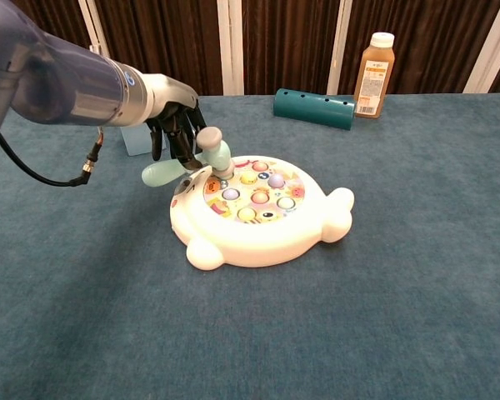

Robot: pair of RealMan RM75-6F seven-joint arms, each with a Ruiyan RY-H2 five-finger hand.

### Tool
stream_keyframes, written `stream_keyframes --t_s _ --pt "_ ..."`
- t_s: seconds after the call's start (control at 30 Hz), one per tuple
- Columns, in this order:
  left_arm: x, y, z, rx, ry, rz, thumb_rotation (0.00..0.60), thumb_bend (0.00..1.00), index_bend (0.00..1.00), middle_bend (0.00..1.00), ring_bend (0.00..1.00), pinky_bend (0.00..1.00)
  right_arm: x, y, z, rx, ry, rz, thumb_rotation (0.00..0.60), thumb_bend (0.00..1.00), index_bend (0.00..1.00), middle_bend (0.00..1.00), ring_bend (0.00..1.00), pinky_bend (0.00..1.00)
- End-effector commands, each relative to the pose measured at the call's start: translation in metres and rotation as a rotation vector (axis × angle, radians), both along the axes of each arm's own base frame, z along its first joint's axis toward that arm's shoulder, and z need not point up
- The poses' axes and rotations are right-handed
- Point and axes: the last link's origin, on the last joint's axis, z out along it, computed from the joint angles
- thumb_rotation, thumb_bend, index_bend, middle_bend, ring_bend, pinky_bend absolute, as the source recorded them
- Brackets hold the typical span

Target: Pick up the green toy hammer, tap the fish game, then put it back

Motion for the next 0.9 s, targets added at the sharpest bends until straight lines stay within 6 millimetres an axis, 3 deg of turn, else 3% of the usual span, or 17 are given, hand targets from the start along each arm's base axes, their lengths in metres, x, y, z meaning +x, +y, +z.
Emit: stream_keyframes --t_s 0.03,0.33,0.63,0.9 --pt "0.004 0.0 0.003 0.005 -0.016 -0.009 0.6 0.67 0.67 0.56 0.42 0.5 0.0 0.0 0.0 0.0 0.0 0.0 0.6 0.19 0.0 0.0 0.0 0.0" --pt "0.022 -0.003 0.013 0.008 -0.044 -0.04 0.6 0.67 0.67 0.56 0.42 0.5 0.0 0.0 0.0 0.0 -0.003 0.001 0.6 0.18 0.0 0.0 0.0 0.0" --pt "0.034 -0.006 0.005 -0.008 -0.034 -0.049 0.6 0.67 0.67 0.56 0.42 0.5 0.0 0.0 0.0 0.001 -0.007 -0.002 0.6 0.18 0.0 0.0 0.0 0.0" --pt "0.033 -0.008 0.001 -0.019 -0.006 -0.038 0.6 0.67 0.67 0.56 0.42 0.5 0.0 0.0 0.001 0.001 -0.009 -0.004 0.6 0.18 0.0 0.0 0.0 0.0"
